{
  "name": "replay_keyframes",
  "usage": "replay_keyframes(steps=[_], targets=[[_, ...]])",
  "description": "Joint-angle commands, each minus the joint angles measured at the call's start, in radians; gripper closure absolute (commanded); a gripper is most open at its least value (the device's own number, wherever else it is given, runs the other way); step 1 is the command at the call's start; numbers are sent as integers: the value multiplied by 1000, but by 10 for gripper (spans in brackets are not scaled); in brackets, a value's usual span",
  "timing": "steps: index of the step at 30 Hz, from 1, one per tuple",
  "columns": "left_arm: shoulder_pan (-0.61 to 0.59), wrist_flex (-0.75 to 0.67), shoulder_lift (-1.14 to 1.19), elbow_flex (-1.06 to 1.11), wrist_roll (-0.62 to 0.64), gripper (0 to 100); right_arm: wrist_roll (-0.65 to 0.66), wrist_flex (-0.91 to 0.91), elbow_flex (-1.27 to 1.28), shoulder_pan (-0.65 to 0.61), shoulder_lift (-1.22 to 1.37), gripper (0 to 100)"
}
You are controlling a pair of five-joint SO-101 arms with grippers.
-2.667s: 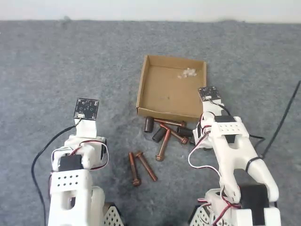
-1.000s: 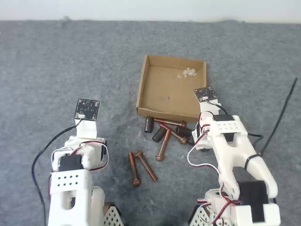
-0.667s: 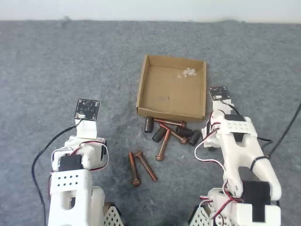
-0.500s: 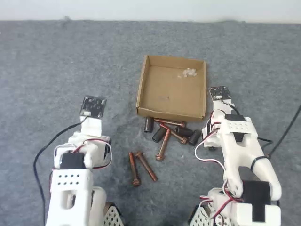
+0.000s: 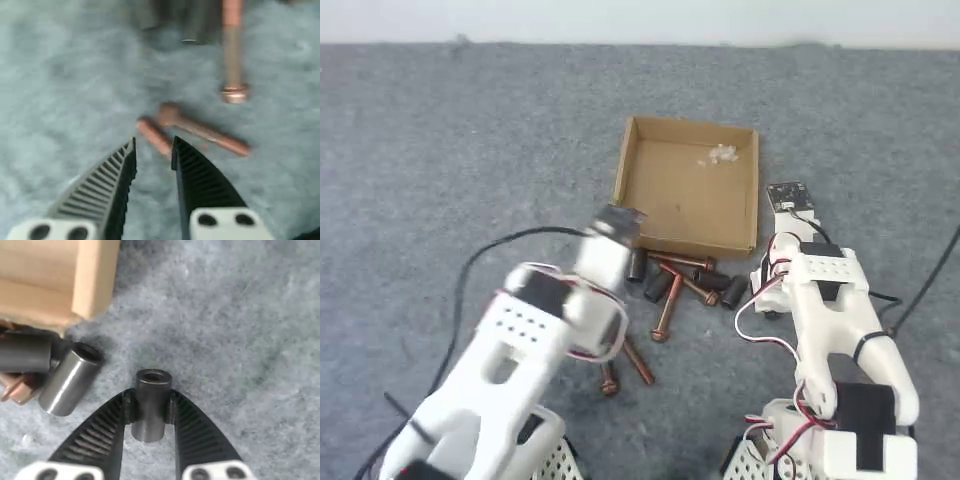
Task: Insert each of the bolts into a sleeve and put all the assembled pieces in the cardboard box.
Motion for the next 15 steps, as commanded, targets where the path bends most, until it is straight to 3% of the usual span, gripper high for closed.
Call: replay_keyframes(steps=[1,5,10,15], targets=[[209,-69,14,-16,84,885,14,-15,-55,16,-5,991],[270,-114,21,36,138,884,14,-16,-57,15,-5,991],[184,-135,21,79,130,883,15,-27,-57,10,-5,991],[175,-160,29,116,98,883,15,-28,-57,8,-5,991]])
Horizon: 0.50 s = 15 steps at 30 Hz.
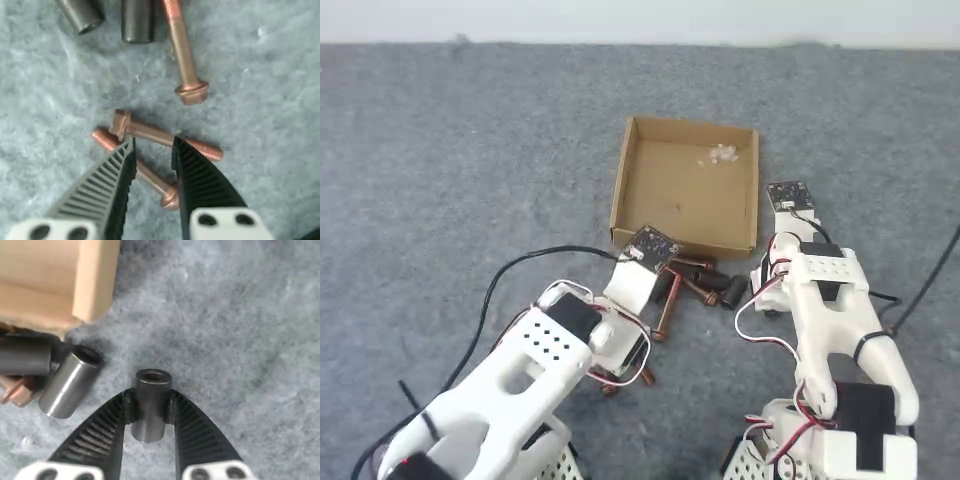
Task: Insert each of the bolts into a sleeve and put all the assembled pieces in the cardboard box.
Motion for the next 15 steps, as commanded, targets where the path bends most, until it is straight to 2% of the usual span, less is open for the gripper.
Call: replay_keyframes(steps=[1,9,15], targets=[[-9,-28,31,2,-12,883,15,-13,-57,8,-5,991],[-17,-100,265,-45,20,810,15,-10,-57,8,-5,991],[-17,-104,250,-47,44,810,15,-5,-57,8,-5,991]])
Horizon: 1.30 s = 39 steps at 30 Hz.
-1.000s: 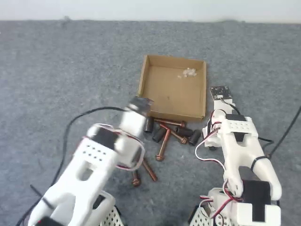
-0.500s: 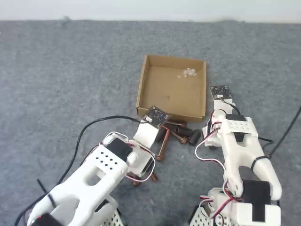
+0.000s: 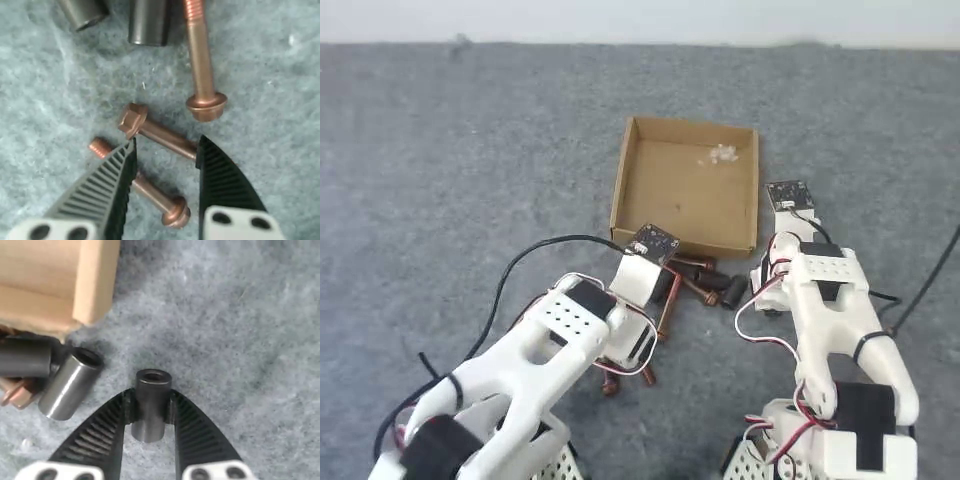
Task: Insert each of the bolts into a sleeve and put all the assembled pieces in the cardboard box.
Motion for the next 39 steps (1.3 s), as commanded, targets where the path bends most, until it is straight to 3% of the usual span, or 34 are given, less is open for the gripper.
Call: replay_keyframes(steps=[1,14,21,35,39], targets=[[-3,-8,6,-4,12,810,15,-4,-57,8,-5,991],[-3,-41,-2,8,12,811,15,-4,-57,8,-5,991],[5,-46,6,-8,6,964,15,-4,-55,8,-5,991],[-5,-87,-3,-15,6,966,15,-2,-54,8,-5,991],[-75,-123,-5,-18,6,966,15,-2,-54,8,-5,991]])
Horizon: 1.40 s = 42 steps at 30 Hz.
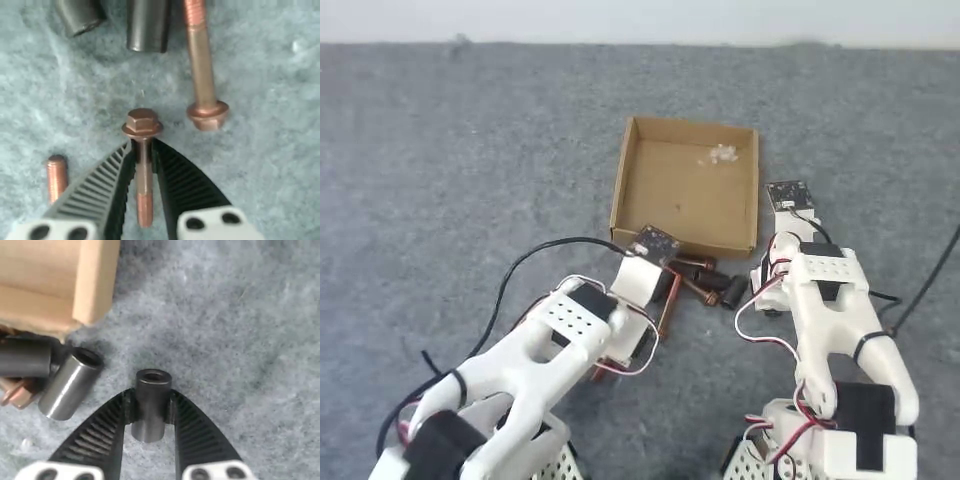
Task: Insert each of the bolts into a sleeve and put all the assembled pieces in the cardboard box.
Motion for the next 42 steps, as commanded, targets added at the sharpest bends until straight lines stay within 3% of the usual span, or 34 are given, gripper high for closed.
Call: replay_keyframes(steps=[1,10,18,29,36,42], targets=[[-84,-48,-20,-44,2,966,15,-2,-54,8,-5,991],[-140,-95,-18,-64,17,966,15,-2,-54,8,-5,991],[-325,-222,-12,-67,121,966,15,-2,-54,8,-5,991],[-338,-239,-12,-67,121,964,15,-2,-52,8,-5,991],[-338,-233,-17,-62,123,859,15,-2,-52,8,-5,991],[-338,-232,-11,-64,123,899,15,-2,-52,10,-5,991]])
